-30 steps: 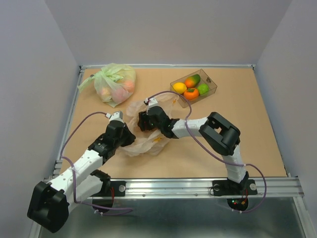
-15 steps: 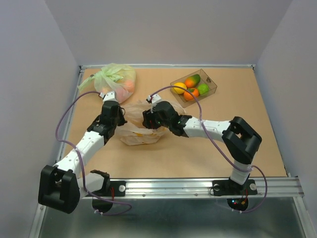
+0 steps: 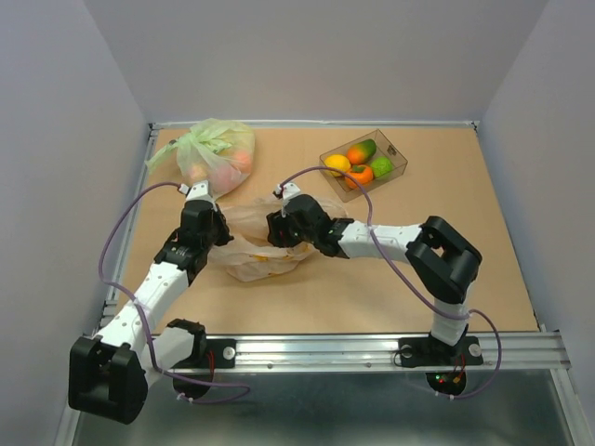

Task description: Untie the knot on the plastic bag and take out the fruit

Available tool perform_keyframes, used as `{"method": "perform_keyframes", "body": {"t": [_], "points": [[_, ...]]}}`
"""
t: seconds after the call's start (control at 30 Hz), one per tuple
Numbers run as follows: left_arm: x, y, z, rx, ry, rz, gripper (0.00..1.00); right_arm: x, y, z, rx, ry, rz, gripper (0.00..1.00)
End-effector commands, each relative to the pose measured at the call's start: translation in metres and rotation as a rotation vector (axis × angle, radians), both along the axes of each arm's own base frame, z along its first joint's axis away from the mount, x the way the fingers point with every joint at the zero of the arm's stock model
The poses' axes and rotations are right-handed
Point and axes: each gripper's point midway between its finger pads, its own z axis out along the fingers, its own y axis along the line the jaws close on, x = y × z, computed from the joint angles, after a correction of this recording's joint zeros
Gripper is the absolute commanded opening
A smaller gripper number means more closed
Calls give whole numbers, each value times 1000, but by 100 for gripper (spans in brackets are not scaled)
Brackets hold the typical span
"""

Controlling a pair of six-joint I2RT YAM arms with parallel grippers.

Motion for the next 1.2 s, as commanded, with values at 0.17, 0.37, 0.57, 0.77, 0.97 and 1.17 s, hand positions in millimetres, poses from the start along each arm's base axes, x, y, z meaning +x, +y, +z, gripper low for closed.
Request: {"method": "perform_keyframes", "body": {"t": [0.17, 0.37, 0.57, 0.77, 0.97, 1.17], "points": [[-4, -8, 7, -64, -27, -28, 0, 11, -6, -36, -93, 22, -58, 67], [-10, -29, 7, -126, -29, -145, 9, 15, 5, -18, -61, -3, -27, 89], [-15, -48, 2, -137, -9, -228, 18, 41, 11, 31, 25, -80, -146, 89], [-19, -62, 0, -133, -10, -281, 18, 75, 24, 60, 140, -106, -332, 89], [-20, -66, 0, -122, -9, -283, 19, 61, 45, 47, 126, -64, -171, 90], [-18, -64, -1, -115, -10, -269, 19, 40, 9, 34, -7, -114, -104, 90]]}}
